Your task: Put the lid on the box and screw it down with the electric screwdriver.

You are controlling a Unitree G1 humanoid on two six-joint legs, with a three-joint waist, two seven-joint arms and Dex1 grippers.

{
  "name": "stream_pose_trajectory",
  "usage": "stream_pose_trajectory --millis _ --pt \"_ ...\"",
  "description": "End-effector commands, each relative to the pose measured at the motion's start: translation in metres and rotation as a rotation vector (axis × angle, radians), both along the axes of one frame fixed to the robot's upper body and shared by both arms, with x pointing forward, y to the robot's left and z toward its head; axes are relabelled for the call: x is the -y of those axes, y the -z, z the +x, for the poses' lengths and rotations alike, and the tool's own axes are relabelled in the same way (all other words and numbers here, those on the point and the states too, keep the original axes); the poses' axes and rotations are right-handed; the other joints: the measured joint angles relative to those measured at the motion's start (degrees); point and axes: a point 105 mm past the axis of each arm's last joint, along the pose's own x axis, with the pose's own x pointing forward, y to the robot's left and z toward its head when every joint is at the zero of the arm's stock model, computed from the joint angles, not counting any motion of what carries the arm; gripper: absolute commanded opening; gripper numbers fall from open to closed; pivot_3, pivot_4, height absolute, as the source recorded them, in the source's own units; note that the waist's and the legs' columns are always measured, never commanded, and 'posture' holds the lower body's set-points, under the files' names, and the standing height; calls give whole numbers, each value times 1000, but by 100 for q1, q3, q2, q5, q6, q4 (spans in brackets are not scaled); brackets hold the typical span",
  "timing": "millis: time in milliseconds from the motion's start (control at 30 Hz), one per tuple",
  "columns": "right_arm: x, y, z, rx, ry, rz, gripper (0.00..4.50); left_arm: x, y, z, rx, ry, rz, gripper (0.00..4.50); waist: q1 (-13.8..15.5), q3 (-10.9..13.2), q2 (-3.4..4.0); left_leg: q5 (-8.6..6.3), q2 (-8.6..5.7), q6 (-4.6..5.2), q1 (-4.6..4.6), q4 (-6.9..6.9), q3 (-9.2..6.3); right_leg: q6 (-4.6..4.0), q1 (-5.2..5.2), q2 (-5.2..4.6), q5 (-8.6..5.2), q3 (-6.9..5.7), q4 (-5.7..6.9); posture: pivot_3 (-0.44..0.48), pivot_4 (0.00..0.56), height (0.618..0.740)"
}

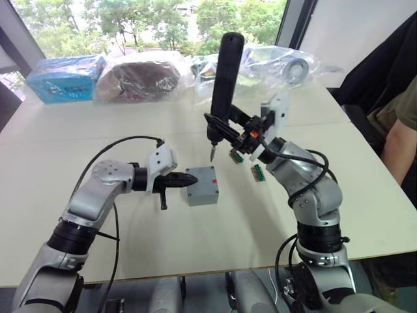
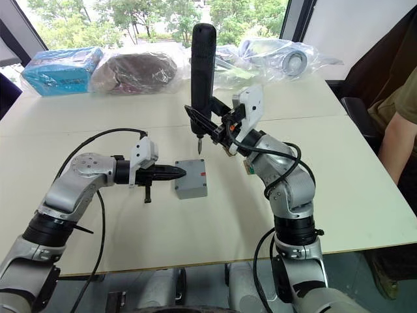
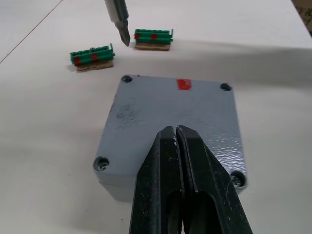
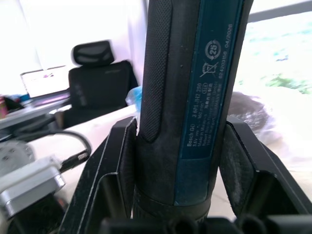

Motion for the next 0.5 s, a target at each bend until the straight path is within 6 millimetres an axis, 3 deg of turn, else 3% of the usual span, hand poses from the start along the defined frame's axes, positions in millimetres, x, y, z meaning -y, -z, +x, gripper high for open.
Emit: stream_pose_trajectory --millis 33,500 --pt "-6 -10 -9 93 0 23 1853 2 2 4 16 2 22 0 1 0 0 0 0 0 -1 0 0 0 0 0 0 0 0 0 150 740" --pt "-3 12 -2 99 51 -14 1853 1 6 7 12 5 32 0 3 0 0 2 -1 -3 14 0 1 0 15 -2 0 1 0 0 150 740"
